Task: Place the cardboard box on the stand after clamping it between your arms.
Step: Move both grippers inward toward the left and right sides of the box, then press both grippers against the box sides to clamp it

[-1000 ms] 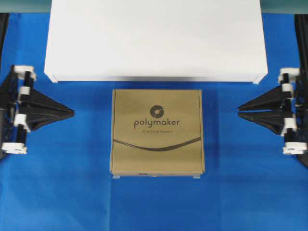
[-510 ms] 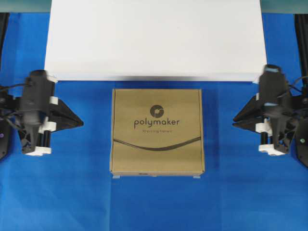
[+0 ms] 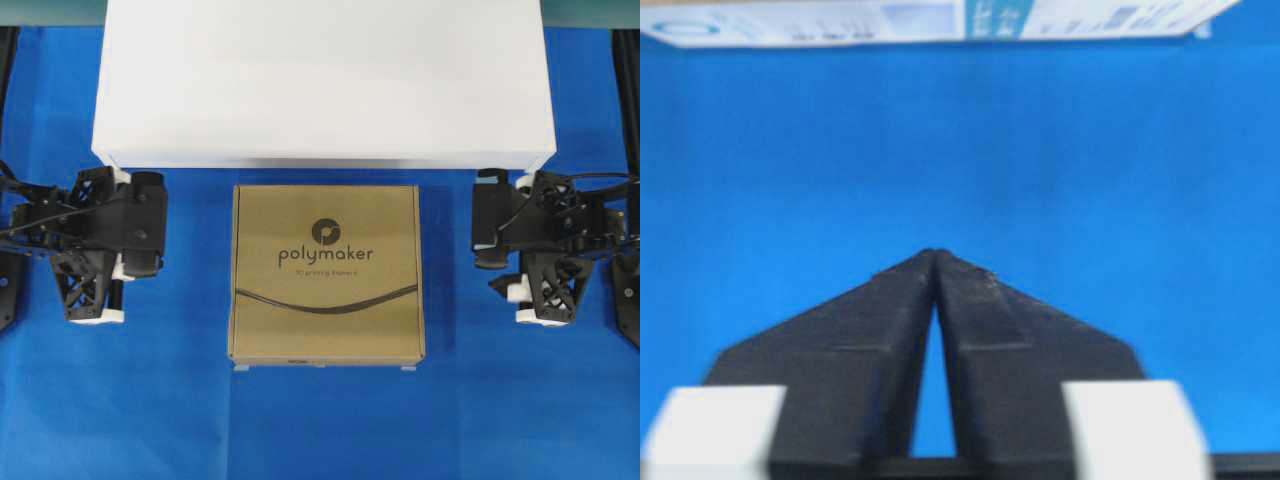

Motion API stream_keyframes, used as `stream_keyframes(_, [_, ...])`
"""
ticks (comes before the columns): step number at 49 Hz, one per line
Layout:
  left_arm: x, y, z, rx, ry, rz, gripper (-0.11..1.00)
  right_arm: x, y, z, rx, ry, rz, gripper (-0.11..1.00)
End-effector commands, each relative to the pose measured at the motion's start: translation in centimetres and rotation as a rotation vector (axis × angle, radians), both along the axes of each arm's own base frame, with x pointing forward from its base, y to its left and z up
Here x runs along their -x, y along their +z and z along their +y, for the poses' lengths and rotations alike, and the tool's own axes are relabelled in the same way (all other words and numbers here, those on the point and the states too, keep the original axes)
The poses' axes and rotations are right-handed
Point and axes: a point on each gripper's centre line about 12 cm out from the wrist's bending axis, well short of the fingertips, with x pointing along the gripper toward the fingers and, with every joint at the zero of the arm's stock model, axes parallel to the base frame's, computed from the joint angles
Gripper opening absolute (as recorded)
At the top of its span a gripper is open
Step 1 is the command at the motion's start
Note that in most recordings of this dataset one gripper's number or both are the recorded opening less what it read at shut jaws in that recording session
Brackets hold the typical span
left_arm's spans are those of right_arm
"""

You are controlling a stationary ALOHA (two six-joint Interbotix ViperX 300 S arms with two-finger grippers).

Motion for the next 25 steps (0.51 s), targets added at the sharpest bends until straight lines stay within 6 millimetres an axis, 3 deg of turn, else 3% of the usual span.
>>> stream_keyframes(1, [-0.7, 0.1, 0.2, -0.004, 0.002, -0.018, 0.14, -0.5, 0.1, -0.3, 0.007, 0.004, -0.001, 0.42])
stream_keyframes(9, [-1.7, -1.0, 0.4, 0.003, 0.013, -0.046, 0.63, -1.0, -1.5, -0.3, 0.013, 0.02, 0.028, 0.88])
stream_keyframes(14, [-2.0, -2.3, 0.5, -0.001, 0.007, -0.023, 0.85, -1.9, -2.1, -0.6, 0.03, 0.03, -0.026, 1.0])
stream_keyframes(17, [-2.1, -3.2, 0.5, -0.001, 0.007, -0.006, 0.9, -2.3, -2.5, -0.8, 0.031, 0.024, -0.046, 0.99])
stream_keyframes(25, [-2.9, -4.6, 0.6, 0.002, 0.007, -0.006, 0.88, -3.2, -3.8, -1.0, 0.034, 0.022, -0.056, 1.0])
